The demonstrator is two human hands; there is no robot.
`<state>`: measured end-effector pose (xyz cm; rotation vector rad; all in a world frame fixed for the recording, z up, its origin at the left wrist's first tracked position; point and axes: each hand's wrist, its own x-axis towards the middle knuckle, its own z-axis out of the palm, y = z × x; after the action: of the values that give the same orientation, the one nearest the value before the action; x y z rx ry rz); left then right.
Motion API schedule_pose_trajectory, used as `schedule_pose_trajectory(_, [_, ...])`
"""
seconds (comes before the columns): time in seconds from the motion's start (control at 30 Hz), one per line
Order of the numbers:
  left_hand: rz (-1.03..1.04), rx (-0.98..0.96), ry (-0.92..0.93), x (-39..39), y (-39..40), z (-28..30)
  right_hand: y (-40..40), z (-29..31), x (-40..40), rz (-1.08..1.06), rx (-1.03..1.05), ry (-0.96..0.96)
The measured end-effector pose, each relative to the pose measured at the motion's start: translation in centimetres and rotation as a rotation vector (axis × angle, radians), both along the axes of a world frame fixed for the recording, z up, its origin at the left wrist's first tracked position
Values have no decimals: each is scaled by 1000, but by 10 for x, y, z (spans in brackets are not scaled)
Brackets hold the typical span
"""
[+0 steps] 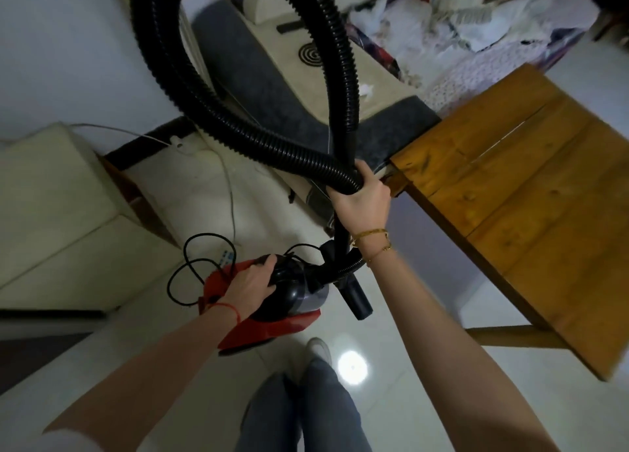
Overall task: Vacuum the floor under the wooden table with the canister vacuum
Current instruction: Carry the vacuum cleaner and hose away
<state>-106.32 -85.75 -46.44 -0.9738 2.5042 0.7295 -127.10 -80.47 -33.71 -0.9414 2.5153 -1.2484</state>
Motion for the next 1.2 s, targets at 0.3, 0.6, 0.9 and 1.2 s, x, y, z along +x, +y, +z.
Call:
schedule_pose_trajectory(0.3, [83,-23,-46,77,30,153,18,149,64,75,-37,-45])
schedule_pose_trajectory(0.6, [145,-35,-51,131,56,192,32,188,112,167,-38,-45])
schedule_pose_trajectory(0.9, [238,-37,-23,155,63,198,29,196,128,239,-35,-72])
schedule_pose_trajectory(1.2, [400,-59,-7,179,75,205,5,210,153,390,-35,-70])
